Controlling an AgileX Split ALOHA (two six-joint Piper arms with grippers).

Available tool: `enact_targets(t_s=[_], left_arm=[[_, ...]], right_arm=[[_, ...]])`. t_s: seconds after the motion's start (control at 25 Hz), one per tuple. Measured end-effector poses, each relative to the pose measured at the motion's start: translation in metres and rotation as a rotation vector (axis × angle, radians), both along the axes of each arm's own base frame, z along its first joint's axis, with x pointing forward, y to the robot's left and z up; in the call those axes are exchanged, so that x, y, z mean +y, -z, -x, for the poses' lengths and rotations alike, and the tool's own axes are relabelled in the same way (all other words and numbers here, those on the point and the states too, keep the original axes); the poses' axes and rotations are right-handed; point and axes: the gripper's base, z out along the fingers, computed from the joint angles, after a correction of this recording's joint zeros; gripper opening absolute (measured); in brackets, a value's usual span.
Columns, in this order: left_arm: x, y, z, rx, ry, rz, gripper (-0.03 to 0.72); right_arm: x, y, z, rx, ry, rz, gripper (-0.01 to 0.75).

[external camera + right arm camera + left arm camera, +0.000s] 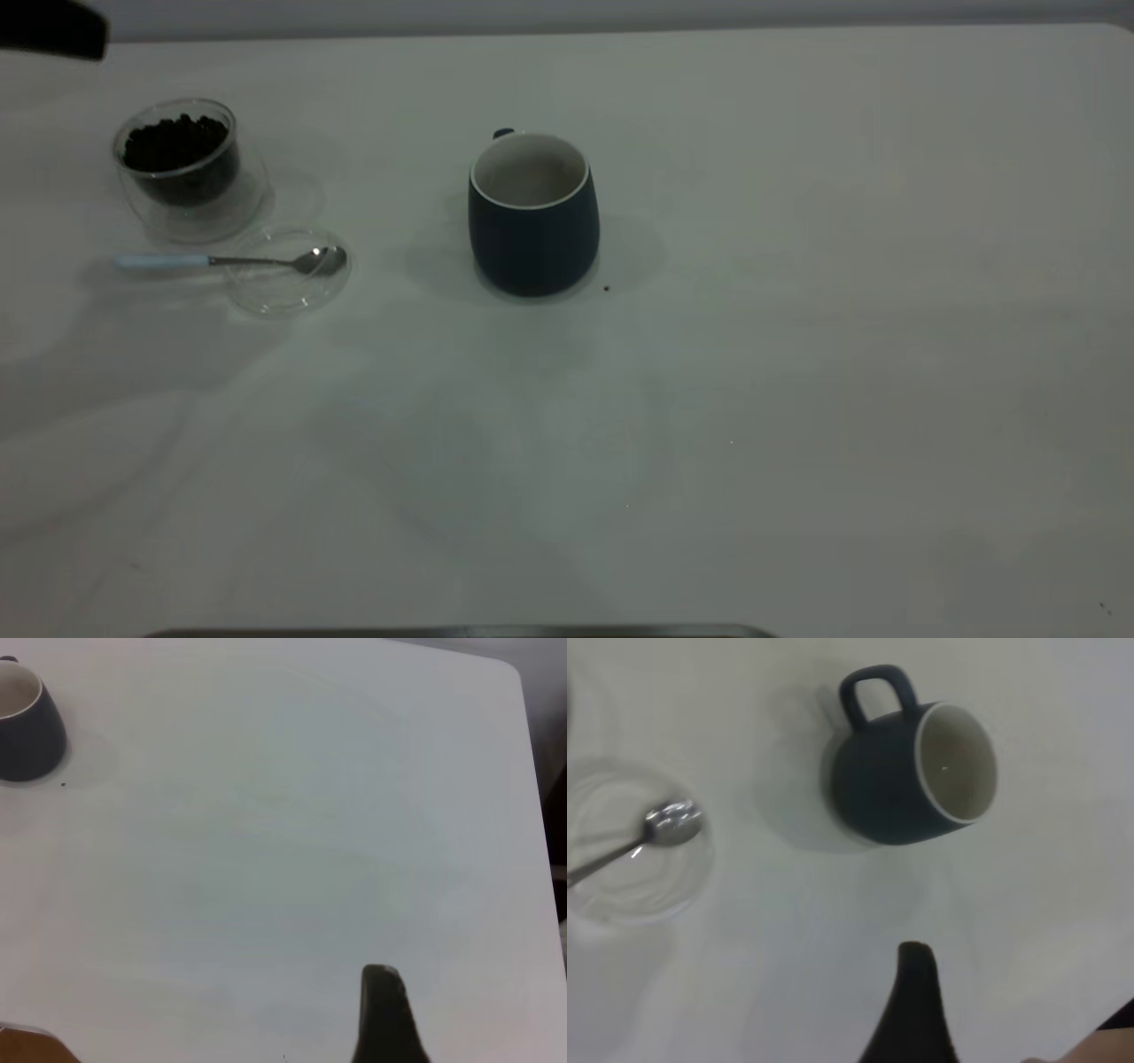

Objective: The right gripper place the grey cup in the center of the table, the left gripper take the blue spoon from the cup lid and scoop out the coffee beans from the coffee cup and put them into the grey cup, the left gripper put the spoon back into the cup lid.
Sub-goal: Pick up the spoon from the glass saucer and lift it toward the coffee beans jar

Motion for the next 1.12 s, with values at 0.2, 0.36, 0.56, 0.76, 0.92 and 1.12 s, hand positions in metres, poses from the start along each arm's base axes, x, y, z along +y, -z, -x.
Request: enact_targets(t_s=[0.2,0.36,0.56,0.76,0.92,1.12], left_arm=[[0.044,0.028,0.001,0.083,-0.071,0.081,0.718],[0.074,0.065,0.007,0.152,-0.105,0.142,0.718],[0.096,0.108,0.012,0.222,-0.140,0.202,0.718],[0.106,0.134,0.002,0.255,-0.088,0.192,0.717],[0.115,0.149,-0.009,0.267,-0.017,0.176,0.717],[0.121,0.169,-0.019,0.267,0.009,0.179,0.715]], right_arm=[[0.000,0.000,0.000,0.000,0.000,0.000,0.461],[0.000,0.000,0.000,0.000,0.000,0.000,0.461],[0.000,0.000,0.000,0.000,0.000,0.000,0.461],[0.000,0.000,0.000,0.000,0.000,0.000,0.461],[0.000,0.000,0.000,0.000,0.000,0.000,0.461],[0.000,0.000,0.000,0.000,0.000,0.000,0.461]])
